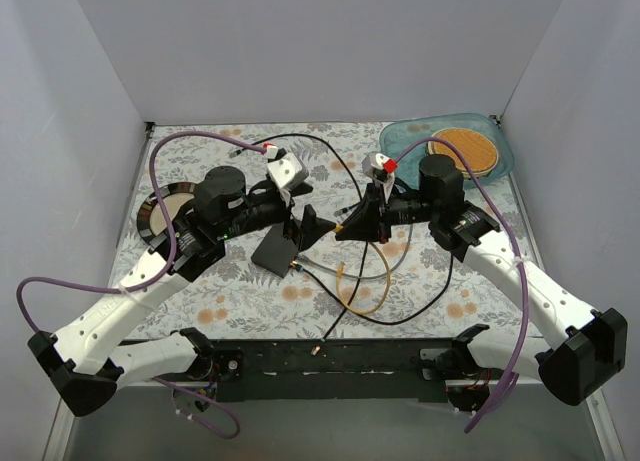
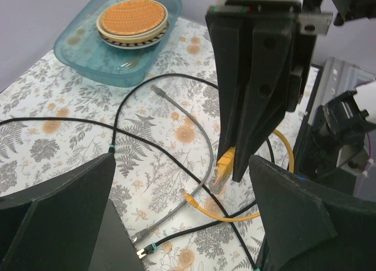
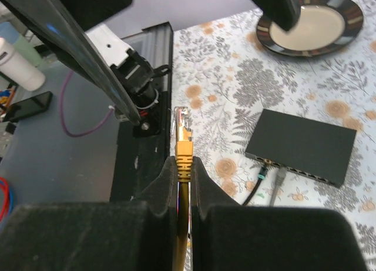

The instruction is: Insert the plug into the switch port

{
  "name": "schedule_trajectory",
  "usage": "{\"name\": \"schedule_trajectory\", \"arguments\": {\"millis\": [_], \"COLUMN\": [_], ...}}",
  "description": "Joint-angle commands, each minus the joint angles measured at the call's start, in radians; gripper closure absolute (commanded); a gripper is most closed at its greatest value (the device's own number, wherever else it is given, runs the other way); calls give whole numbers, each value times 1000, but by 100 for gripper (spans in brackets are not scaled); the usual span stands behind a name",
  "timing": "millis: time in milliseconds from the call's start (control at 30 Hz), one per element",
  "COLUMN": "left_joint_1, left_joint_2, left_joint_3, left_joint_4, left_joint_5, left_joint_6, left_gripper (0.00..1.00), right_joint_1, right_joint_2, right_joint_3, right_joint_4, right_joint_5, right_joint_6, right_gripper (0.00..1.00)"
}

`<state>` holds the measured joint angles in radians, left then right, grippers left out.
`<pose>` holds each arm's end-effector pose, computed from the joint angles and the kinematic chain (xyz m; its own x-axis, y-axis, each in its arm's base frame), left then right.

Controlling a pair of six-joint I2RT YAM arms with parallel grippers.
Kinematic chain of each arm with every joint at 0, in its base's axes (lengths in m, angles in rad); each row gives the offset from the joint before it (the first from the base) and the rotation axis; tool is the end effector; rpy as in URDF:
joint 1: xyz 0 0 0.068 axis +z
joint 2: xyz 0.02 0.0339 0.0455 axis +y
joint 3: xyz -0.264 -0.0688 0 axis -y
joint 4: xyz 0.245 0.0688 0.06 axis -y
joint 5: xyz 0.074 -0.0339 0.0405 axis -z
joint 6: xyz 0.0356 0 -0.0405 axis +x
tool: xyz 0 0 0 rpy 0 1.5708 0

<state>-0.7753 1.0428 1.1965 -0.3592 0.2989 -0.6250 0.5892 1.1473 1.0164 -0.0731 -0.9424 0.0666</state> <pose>0.1538 -0.1654 0.4163 -0.6300 -0.1655 -0.7587 0.6241 0.4735 -0.6215 0.1962 0.1658 0.3625 -0.2336 -0.1091 -0.9662 -0.9719 0.0559 0.2287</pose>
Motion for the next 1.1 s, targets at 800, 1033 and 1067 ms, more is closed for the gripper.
{"name": "schedule_trajectory", "arguments": {"millis": [800,1033,1067], "left_joint_1": [-2,-4,-2], "left_joint_2": [79,72,75], "left_joint_3": [2,3,8], "left_joint_4": [83,131,128], "left_joint_5": [377,396,364], "left_joint_6": [-36,-114,-128], "left_gripper": [94,100,100], "right_joint_1": [-9,-9,-9], "right_joint_2": [-69,-99,-127], "right_joint_3": [-12,-1,7], "right_joint_4": [125,1,-26], "right_joint_5": [-136,-47,50], "right_joint_6": [84,0,-37], "right_gripper": [99,83,72]}}
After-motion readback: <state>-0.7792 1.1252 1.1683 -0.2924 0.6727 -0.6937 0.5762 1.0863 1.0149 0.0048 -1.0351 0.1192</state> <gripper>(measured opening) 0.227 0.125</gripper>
